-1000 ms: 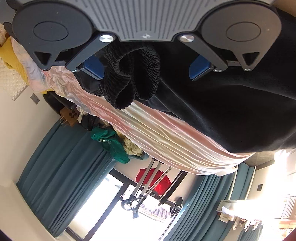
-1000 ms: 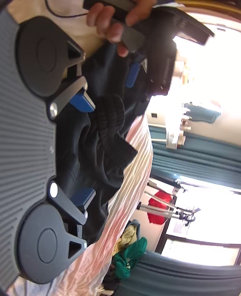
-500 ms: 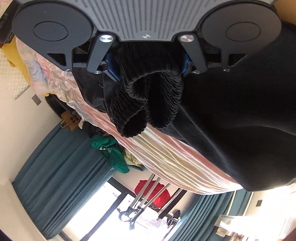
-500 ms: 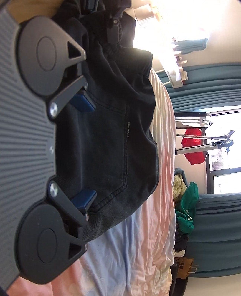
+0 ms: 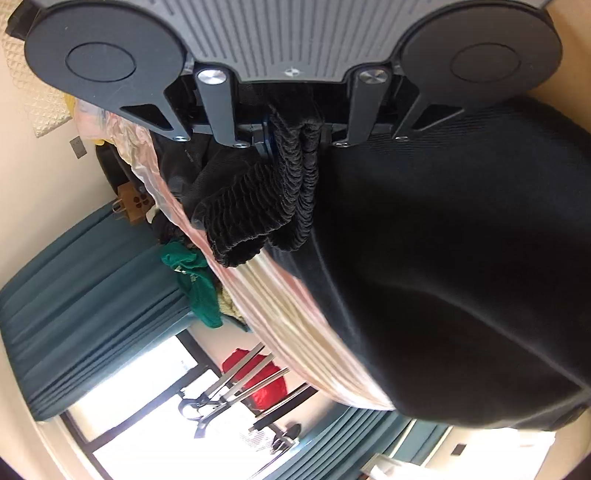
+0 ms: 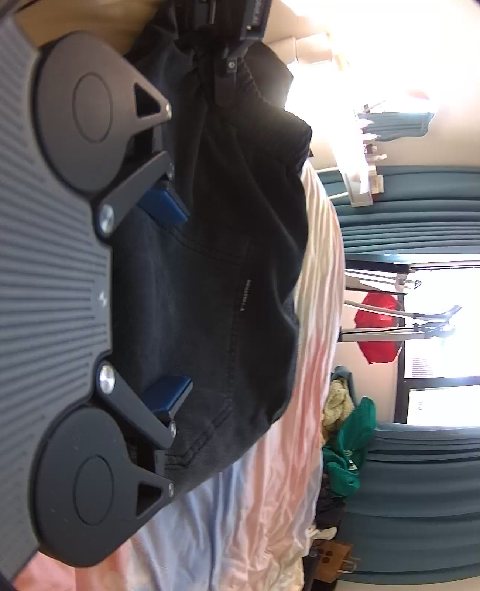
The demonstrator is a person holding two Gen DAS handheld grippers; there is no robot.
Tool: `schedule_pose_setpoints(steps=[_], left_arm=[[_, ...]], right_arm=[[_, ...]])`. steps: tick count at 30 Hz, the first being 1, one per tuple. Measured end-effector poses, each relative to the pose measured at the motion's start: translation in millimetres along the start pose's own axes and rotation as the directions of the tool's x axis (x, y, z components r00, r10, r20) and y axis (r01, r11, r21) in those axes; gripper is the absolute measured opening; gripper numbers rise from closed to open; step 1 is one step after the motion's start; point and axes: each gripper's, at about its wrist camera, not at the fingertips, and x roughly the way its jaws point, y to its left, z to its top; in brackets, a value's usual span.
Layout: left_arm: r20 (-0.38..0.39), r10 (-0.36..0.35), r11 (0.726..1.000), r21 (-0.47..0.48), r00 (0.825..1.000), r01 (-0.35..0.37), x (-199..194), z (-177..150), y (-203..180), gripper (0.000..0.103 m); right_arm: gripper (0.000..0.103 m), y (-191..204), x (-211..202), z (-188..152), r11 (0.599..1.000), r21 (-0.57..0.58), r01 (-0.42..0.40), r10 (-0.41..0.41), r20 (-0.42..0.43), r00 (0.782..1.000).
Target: Fold clothes
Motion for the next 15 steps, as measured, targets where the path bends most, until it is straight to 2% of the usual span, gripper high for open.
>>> schedule_pose_setpoints(steps=[1,2,5,8,9,11,12,13,14,15], left_arm=[[-0.022,-0.013,0.998,-0.056,1.000,0.012,2.7,0.8,10.2,0.027],[-0.022,-0.023,0.997,-0.077,0.999,0.021,-3.1,3.6,15.5,0.031],[-0.022,-0.053,0.989,-0.139,0.998,0.049,-20.7,12.0,31.7,0.034],[0.078,0.071,0.974,-0.221,0.994,-0.052,-68.8,10.5,55.4,0.067],[0.106,0.105,0.962,-0.264,0.989,-0.074,-83.5,11.8,65.7,0.071],[0.145,0.154,0.929,-0.358,0.977,-0.094,-107.9,11.1,86.1,0.075],[0.153,0.197,0.895,-0.432,0.968,-0.114,-120.5,9.6,101.2,0.083],[0.169,0.223,0.861,-0.497,0.960,-0.113,-127.3,6.7,113.8,0.083],[0.183,0.249,0.822,-0.559,0.951,-0.108,-133.9,3.8,126.4,0.075],[0.204,0.227,0.791,-0.609,0.952,-0.059,-136.0,1.2,137.1,0.075]], right_arm=[[0.091,-2.2,4.3,-3.4,1.000,0.008,-0.002,0.002,0.001,1.000],[0.091,-1.0,5.6,-5.7,1.000,-0.008,0.003,-0.003,0.015,1.000],[0.093,4.6,5.5,-10.4,0.999,-0.044,0.021,-0.019,0.048,0.999],[0.093,5.6,6.3,-11.9,0.999,-0.031,0.024,-0.022,0.055,0.998],[0.093,5.9,6.5,-11.9,0.999,-0.031,0.026,-0.024,0.057,0.998],[0.093,7.0,6.3,-12.4,0.999,-0.031,0.030,-0.028,0.059,0.998],[0.093,7.5,6.1,-12.7,0.999,-0.031,0.032,-0.030,0.060,0.998],[0.093,7.4,5.9,-12.6,0.999,-0.031,0.032,-0.030,0.060,0.998],[0.093,7.0,5.6,-12.4,0.999,-0.030,0.032,-0.030,0.059,0.998],[0.093,7.2,5.3,-12.4,0.999,-0.030,0.032,-0.030,0.059,0.998]])
